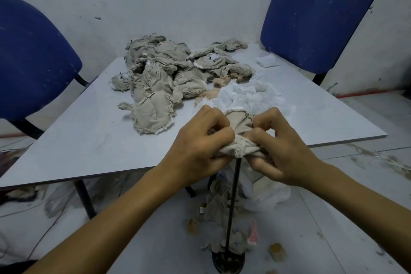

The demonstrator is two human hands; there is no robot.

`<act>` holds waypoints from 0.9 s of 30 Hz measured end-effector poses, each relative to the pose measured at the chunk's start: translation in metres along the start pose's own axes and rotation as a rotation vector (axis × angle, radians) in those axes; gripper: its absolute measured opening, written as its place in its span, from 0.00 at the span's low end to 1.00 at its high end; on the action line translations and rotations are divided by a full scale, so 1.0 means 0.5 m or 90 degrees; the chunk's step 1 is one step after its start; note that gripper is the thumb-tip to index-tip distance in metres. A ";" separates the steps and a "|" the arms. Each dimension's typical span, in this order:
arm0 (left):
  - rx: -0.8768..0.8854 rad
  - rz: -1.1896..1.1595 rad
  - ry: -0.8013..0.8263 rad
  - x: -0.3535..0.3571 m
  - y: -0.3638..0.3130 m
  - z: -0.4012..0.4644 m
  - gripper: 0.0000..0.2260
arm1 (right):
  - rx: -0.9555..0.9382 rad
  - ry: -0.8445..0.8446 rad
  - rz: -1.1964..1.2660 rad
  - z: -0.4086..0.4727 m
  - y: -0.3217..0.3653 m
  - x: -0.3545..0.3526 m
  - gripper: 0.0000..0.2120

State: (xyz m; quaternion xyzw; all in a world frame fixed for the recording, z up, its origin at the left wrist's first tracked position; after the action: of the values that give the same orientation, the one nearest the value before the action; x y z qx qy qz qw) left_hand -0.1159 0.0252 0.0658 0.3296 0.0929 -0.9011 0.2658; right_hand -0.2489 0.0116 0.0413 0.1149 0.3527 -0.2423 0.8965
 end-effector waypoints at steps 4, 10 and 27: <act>0.036 -0.009 -0.072 -0.025 -0.008 0.006 0.11 | -0.037 -0.073 -0.005 0.013 0.007 -0.019 0.12; 0.060 0.039 -0.081 0.005 -0.017 -0.023 0.15 | -0.054 -0.089 -0.009 -0.020 0.019 0.013 0.13; 0.007 -0.029 0.179 0.088 -0.018 -0.126 0.10 | 0.054 0.081 0.027 -0.111 0.021 0.101 0.10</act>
State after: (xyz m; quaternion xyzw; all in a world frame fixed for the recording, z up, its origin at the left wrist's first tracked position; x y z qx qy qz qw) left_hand -0.1147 0.0360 -0.0111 0.4518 0.1319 -0.8523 0.2280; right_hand -0.2437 0.0236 -0.0335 0.1755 0.3961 -0.2306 0.8713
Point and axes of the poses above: each hand's wrist, its own z-axis towards the middle knuckle, its own x-axis out of the palm, y = z × x, the point moved 7 cm from there along z, towards the middle knuckle, and after that the axes turned 1 degree about -x, right-handed, at the moved point
